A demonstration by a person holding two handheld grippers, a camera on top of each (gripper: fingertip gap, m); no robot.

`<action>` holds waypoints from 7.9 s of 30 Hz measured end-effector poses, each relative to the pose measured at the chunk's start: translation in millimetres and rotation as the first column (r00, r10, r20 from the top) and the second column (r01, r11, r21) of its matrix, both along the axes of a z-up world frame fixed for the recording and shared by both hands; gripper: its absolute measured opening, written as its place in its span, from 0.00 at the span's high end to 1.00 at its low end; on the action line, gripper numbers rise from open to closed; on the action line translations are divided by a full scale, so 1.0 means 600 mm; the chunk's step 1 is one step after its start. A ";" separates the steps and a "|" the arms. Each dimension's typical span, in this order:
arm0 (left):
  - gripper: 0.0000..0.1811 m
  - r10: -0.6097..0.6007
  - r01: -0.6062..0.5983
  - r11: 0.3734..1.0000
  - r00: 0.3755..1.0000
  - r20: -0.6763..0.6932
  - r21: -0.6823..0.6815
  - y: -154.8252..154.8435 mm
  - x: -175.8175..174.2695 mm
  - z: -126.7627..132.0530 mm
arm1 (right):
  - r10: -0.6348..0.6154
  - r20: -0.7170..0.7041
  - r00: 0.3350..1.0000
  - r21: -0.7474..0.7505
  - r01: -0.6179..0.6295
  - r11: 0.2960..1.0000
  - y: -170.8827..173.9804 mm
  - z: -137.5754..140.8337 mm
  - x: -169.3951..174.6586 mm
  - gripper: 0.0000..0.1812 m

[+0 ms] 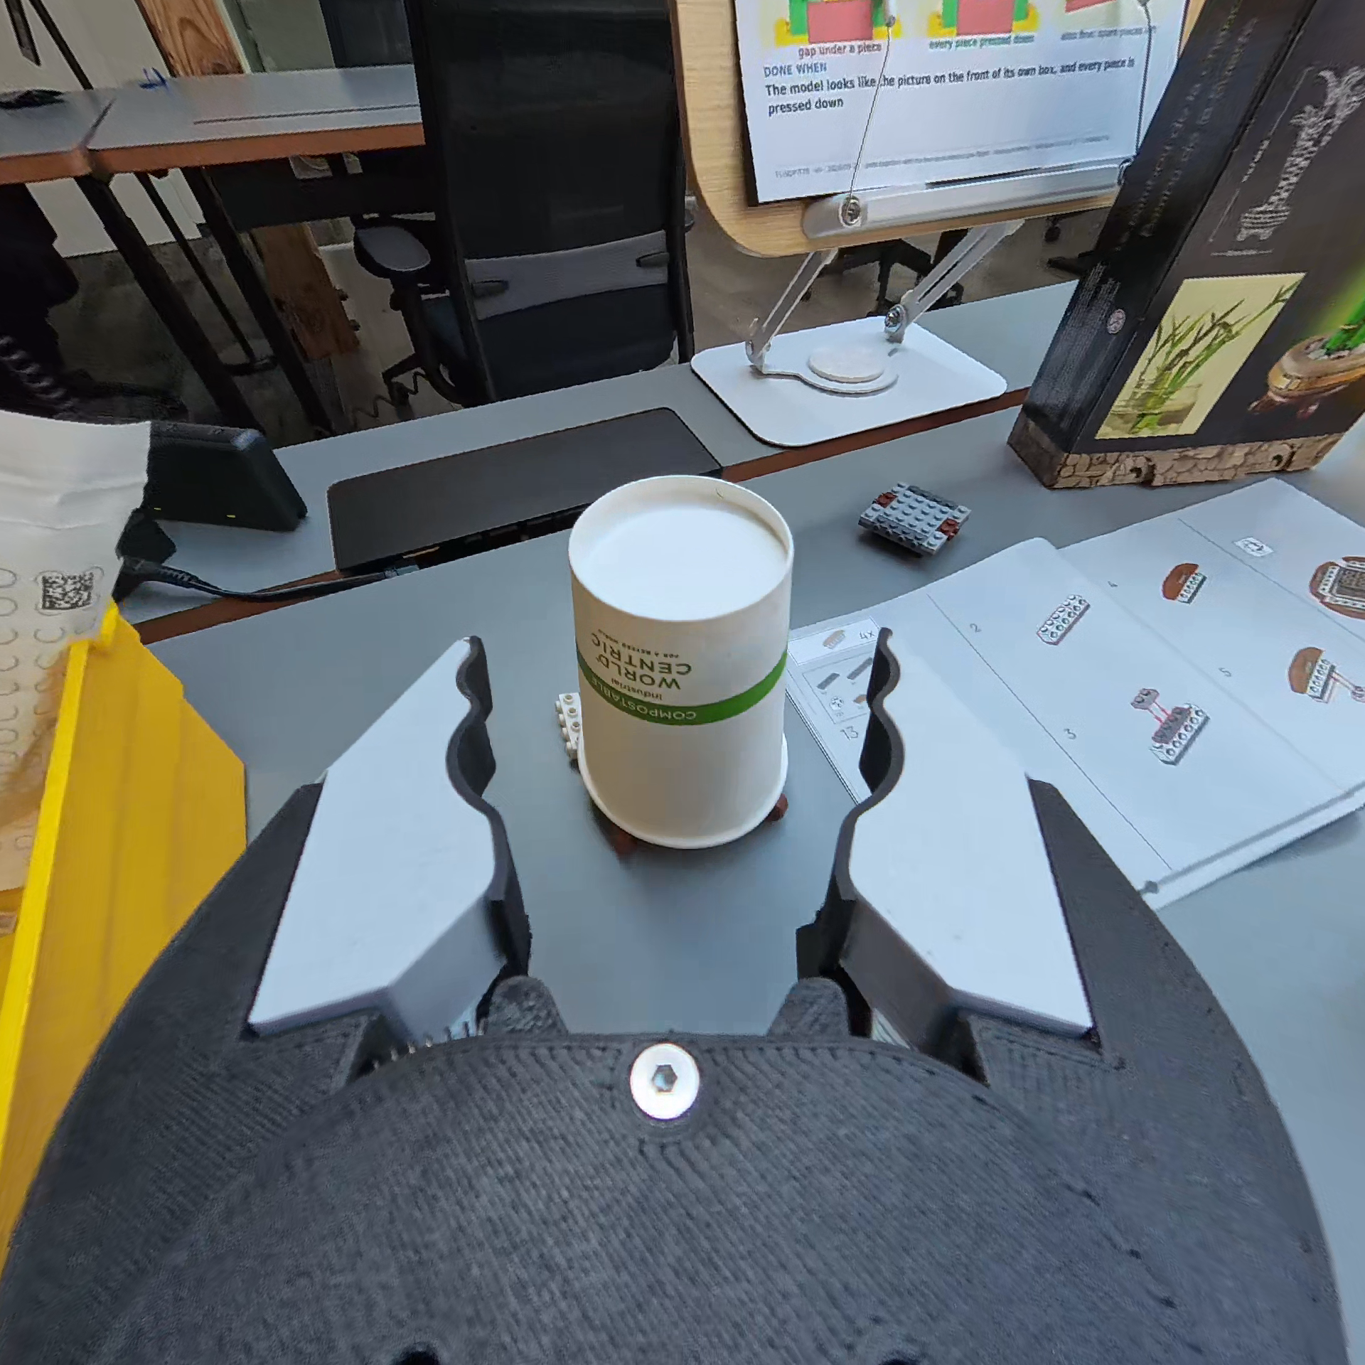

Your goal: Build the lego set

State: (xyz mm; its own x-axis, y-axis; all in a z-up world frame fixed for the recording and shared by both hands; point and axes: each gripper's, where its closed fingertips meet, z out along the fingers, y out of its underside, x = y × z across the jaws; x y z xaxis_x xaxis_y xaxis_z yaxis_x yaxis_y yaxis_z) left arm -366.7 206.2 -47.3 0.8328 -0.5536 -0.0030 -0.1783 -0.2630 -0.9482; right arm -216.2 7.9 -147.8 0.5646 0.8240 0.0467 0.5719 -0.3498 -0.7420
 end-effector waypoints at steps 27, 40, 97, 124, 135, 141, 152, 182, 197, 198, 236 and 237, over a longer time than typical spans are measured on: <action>0.56 -0.059 0.036 0.993 0.976 -0.209 -0.110 0.058 0.042 -0.074 | -0.158 -0.275 0.948 0.039 0.175 0.984 0.013 0.061 0.038 0.80; 0.55 0.025 -0.056 0.987 0.979 -0.204 -0.149 -0.015 -0.046 -0.078 | -0.158 -0.262 0.952 0.018 0.169 0.985 0.013 0.054 0.035 0.81; 0.81 -0.468 0.691 0.713 0.598 0.651 -0.122 -0.330 0.154 0.028 | 0.068 0.117 0.991 0.625 -0.127 0.771 -0.032 0.156 -0.015 0.92; 0.93 -0.767 0.727 0.607 0.430 0.477 0.320 -0.451 0.123 0.086 | 0.245 -0.823 0.513 0.142 -0.232 0.962 -0.115 0.232 -0.160 0.93; 0.93 -0.320 0.452 0.866 0.828 -0.461 0.212 -0.340 0.071 -0.029 | 0.038 -0.584 0.811 0.043 -0.016 0.999 -0.059 0.201 -0.124 0.82; 0.93 -0.197 0.495 0.843 0.648 -0.735 0.210 -0.344 0.086 -0.064 | -0.087 -0.360 0.929 -0.048 0.074 0.996 -0.040 0.141 -0.156 0.81; 0.93 -0.239 0.536 0.819 0.643 -0.728 0.205 -0.364 0.103 -0.072 | -0.091 -0.431 0.898 -0.225 -0.010 0.974 -0.040 0.101 -0.174 0.95; 0.95 -0.481 0.777 0.617 0.497 0.722 -0.124 -0.393 0.103 0.013 | 0.304 -0.076 0.950 0.573 -0.208 0.793 -0.060 0.184 -0.132 0.81; 0.95 -0.523 0.782 0.593 0.555 0.647 -0.192 -0.408 0.125 -0.021 | 0.276 0.066 0.959 0.665 -0.249 0.704 -0.065 0.148 -0.144 0.92; 0.95 -0.521 0.780 0.595 0.558 0.647 -0.194 -0.407 0.126 -0.021 | 0.269 0.073 0.960 0.668 -0.247 0.702 -0.065 0.147 -0.141 0.91; 0.95 -0.485 0.762 0.613 0.572 0.662 -0.209 -0.410 0.094 -0.015 | 0.099 -0.221 0.970 -0.537 -0.206 0.818 -0.057 -0.019 -0.035 0.95; 0.95 -0.486 0.764 0.610 0.569 0.663 -0.209 -0.412 0.093 -0.014 | 0.115 -0.215 0.970 -0.527 -0.214 0.823 -0.055 -0.020 -0.034 0.95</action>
State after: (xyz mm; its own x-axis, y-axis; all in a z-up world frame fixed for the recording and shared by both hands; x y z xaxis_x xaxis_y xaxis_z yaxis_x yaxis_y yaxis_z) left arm -310.7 -40.8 -55.6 0.0519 -0.7440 0.6662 -0.0153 -0.6676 -0.7444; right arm -236.7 -25.4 -159.7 0.3767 0.7686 -0.5170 0.5432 -0.6354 -0.5489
